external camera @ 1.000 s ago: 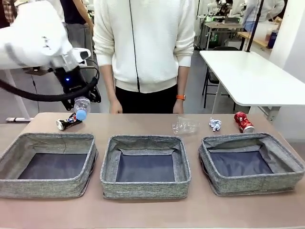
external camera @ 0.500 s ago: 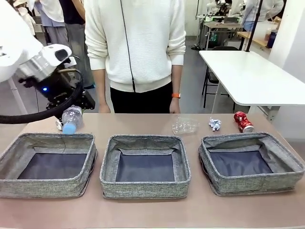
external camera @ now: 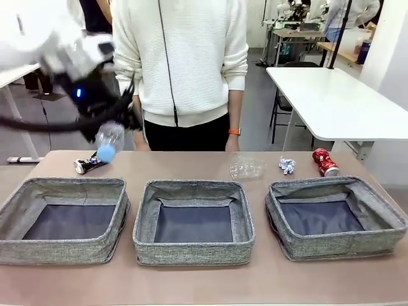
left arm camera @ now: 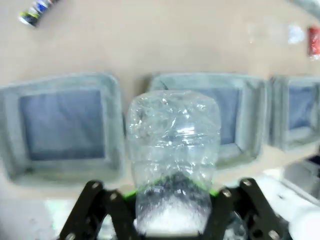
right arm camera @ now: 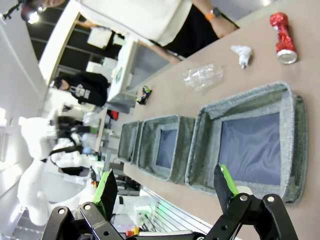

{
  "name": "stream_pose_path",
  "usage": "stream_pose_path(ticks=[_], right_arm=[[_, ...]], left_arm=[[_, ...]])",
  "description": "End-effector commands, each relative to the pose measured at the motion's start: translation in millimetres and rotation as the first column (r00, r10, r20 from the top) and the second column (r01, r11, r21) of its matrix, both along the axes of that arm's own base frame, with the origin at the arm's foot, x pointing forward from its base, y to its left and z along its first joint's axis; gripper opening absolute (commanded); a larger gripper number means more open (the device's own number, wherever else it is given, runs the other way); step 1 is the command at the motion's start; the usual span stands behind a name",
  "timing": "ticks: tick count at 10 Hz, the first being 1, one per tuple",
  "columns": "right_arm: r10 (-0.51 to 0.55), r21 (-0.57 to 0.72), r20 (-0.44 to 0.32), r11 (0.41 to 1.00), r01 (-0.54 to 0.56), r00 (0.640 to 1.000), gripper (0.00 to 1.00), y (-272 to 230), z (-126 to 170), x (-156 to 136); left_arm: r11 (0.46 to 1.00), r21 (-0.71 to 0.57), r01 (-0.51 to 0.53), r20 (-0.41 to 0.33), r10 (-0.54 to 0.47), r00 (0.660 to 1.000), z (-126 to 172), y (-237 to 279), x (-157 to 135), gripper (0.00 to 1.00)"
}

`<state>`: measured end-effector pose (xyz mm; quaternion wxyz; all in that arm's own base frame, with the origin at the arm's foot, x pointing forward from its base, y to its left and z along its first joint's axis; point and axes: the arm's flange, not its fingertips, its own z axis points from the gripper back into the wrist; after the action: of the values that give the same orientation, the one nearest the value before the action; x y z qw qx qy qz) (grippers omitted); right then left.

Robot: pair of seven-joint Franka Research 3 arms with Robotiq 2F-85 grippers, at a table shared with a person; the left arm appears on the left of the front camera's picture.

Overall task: Sort the waste into the appropriate baskets.
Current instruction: Pick up the waste item pointed out by the person.

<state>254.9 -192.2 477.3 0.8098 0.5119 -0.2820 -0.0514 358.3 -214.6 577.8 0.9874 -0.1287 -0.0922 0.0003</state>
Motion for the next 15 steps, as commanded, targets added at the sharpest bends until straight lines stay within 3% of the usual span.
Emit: stream_pose_path(ticks=[1, 2, 4, 6, 7, 15], right_arm=[[0.005, 0.006, 0.034, 1.000, -0.005, 0.999, 1.00, -0.9, 2.0, 2.9], [0.005, 0.006, 0.034, 1.000, -0.005, 0.999, 1.00, -0.9, 2.0, 2.9], [0.005, 0.006, 0.034, 1.000, -0.005, 0.999, 1.00, -0.9, 2.0, 2.9], [0.005, 0.006, 0.034, 1.000, -0.005, 0.999, 1.00, -0.9, 2.0, 2.9], [0.005, 0.006, 0.034, 1.000, -0.005, 0.999, 1.00, -0.9, 2.0, 2.9], [0.005, 0.006, 0.034, 1.000, -0.005, 0.999, 1.00, -0.9, 2.0, 2.9]], left_arm=[[0.995, 0.070, 0.070, -0.011, -0.069, 0.998, 105.7, -72.9, -17.9, 0.00], [0.993, 0.120, 0.009, 0.010, -0.010, 1.000, 133.2, -105.5, -24.5, 0.00], [0.996, 0.077, -0.044, 0.014, 0.043, 0.999, 165.6, -141.7, -23.3, 0.00], [0.996, 0.042, -0.080, -0.010, 0.080, 0.997, 162.4, -155.0, -15.6, 0.00], [0.999, 0.043, -0.019, 0.022, 0.018, 1.000, 166.4, -140.2, -40.1, 0.00], [0.999, 0.043, -0.019, 0.022, 0.018, 1.000, 166.4, -140.2, -40.1, 0.00]])
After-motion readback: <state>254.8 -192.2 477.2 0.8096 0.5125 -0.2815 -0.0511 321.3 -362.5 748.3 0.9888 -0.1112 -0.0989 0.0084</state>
